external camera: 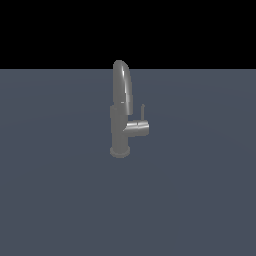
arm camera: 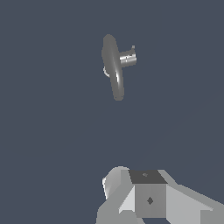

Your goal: Turn on the faucet by rotating a designated handle.

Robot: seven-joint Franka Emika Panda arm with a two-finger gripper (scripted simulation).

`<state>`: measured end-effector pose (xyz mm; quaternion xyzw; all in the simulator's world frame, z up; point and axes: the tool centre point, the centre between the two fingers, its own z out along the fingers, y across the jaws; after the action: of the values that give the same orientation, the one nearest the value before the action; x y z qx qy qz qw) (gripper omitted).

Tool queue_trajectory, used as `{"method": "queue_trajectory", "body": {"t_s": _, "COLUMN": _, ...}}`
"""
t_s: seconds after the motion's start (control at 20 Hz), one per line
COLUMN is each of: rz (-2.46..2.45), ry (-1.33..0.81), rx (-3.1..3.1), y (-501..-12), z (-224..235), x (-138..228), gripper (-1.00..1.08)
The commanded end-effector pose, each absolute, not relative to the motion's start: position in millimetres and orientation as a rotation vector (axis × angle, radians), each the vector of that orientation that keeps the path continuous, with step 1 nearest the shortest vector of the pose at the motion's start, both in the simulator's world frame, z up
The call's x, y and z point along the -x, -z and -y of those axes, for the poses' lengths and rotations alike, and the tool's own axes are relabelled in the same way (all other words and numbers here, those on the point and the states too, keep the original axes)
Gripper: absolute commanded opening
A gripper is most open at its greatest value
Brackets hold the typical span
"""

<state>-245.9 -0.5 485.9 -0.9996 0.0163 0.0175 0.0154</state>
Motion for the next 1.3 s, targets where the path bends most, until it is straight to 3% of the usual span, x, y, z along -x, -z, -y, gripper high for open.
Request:
{"method": "queue_trajectory", "body": {"t_s": 0.0, "rz": -0.07, "ry": -0.077, "rx": 3.097, "y": -485, "z": 0, "x": 240, "gripper": -1.0}}
{"method": "queue_trajectory", "body": {"t_s": 1.25, "rz": -0.469, "ry": -0.542, "rx": 2.731, "y": -441, "z": 10, "x": 120, "gripper": -1.0}}
